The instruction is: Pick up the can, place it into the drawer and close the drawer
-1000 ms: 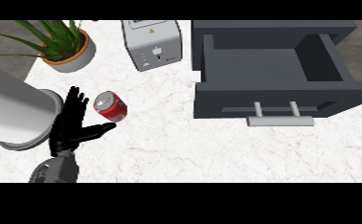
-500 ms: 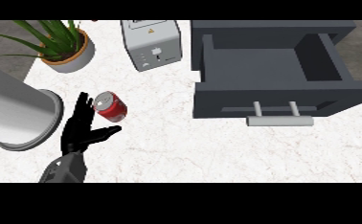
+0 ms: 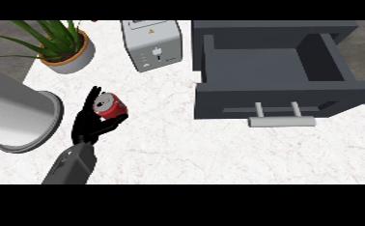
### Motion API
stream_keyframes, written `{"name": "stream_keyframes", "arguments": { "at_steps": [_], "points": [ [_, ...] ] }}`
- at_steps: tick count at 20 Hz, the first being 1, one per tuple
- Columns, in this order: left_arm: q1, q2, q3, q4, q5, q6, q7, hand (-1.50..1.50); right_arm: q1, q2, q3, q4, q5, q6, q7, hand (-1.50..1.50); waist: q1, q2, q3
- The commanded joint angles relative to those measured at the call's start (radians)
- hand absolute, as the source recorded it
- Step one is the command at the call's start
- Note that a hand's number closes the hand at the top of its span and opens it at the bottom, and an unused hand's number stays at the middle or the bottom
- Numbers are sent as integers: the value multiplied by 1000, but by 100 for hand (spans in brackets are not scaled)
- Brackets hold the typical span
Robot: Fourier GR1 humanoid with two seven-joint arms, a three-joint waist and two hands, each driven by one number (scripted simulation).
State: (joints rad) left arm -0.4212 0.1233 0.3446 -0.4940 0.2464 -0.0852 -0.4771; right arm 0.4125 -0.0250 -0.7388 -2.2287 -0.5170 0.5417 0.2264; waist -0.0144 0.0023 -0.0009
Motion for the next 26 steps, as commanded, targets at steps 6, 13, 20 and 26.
{"name": "stream_keyframes", "arguments": {
  "at_steps": [6, 13, 20, 26],
  "points": [
    [-108, 20, -4, 53, 50, -118, 70, 150, -3, -1, -16, 38, -28, 29, 2, -150, 2, -1, 0],
    [-73, -43, -56, -25, 40, -153, -14, 150, 31, 24, 18, -17, -27, -17, -1, -150, 6, -3, 1],
    [12, -109, -108, -317, 64, -40, 86, 150, 63, 24, -33, -94, -103, -18, 42, -150, 13, -8, 2],
    [73, -105, -185, -591, 101, 21, 265, 150, 43, 24, 28, -100, -40, -69, 70, -150, 16, -6, 1]
  ]
}}
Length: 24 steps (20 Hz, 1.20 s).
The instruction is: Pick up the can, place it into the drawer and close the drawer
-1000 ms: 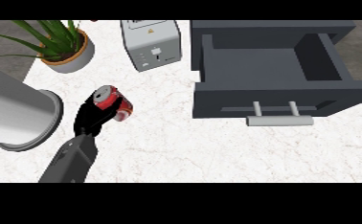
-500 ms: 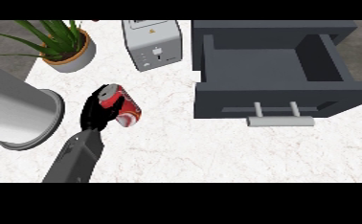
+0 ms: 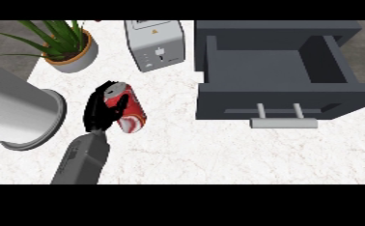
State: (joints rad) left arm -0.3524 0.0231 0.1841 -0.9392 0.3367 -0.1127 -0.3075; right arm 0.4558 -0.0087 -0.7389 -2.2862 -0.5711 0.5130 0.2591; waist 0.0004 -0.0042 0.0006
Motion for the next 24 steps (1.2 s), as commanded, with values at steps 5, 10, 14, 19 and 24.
{"name": "stream_keyframes", "arguments": {
  "at_steps": [5, 10, 14, 19, 24],
  "points": [
    [3, -11, -96, -350, -23, 156, 213, 150, 39, 8, 53, -47, 28, -55, -27, -150, -2, 0, 0],
    [-51, 1, -156, -530, -46, 262, 409, 150, 64, 8, 6, -36, -28, -4, -20, -150, -3, -3, 0],
    [-136, -10, -193, -544, -77, 353, 455, 150, 63, 8, 33, -82, -19, -38, 14, -150, -6, 0, 0],
    [-242, -23, -235, -510, -118, 444, 483, 150, 5, 8, 38, 12, 36, -31, -45, -150, -8, 3, 0],
    [-372, -23, -241, -389, -113, 498, 470, 150, 72, 8, 87, -91, -5, -71, -8, -150, -20, 4, -1]
  ]
}}
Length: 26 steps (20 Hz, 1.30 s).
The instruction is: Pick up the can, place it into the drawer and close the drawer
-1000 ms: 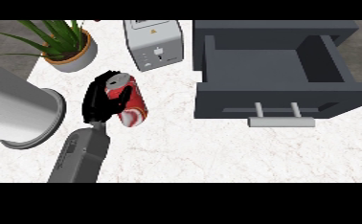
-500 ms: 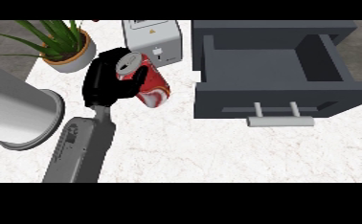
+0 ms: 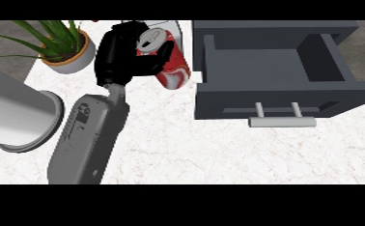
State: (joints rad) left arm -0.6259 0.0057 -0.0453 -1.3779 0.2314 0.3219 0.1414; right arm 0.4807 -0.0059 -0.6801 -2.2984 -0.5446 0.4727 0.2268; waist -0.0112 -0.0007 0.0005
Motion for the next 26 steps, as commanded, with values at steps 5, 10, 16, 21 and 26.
{"name": "stream_keyframes", "arguments": {
  "at_steps": [5, 10, 16, 21, 26],
  "points": [
    [-271, -6, -33, 152, 13, 123, 68, 150, -50, -7, 0, 40, 18, -16, -4, -150, -6, 3, 0],
    [-361, -6, -81, 273, 52, 195, 10, 150, 4, 5, 42, -40, 11, -37, 28, -150, -18, 3, 0],
    [-493, -6, -57, 386, 99, 210, 16, 150, -54, 5, 9, 49, 40, 2, -22, -150, -13, 4, 0],
    [-535, -6, -144, 423, 146, 290, -9, 150, -59, 1, 25, -24, 14, -49, 58, -150, -14, 2, 0],
    [-643, -6, -164, 606, 254, 277, -95, 150, -93, -46, 2, 13, -20, -47, 54, -150, -34, 9, 0]
  ]
}}
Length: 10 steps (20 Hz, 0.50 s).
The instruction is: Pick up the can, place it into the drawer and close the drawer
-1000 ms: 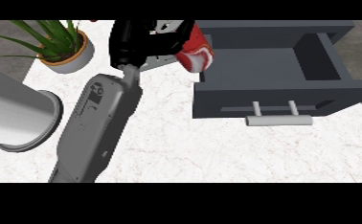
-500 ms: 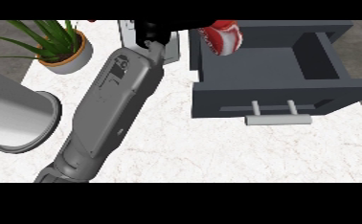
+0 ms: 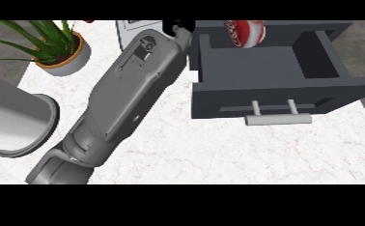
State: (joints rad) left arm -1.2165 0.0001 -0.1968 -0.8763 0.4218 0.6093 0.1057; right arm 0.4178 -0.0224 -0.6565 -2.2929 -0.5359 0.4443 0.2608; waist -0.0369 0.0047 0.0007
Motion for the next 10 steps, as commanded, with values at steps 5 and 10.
{"name": "stream_keyframes", "arguments": {
  "at_steps": [5, 10],
  "points": [
    [-98, 0, -66, 180, 148, 6, -115, 150, 2, -6, -24, 12, -20, 14, -3, -150, -16, 4, 0],
    [-172, 0, -146, 251, 241, 65, -124, 150, -42, -15, -7, 44, 18, 21, -12, -150, -25, 6, 1]
  ]
}}
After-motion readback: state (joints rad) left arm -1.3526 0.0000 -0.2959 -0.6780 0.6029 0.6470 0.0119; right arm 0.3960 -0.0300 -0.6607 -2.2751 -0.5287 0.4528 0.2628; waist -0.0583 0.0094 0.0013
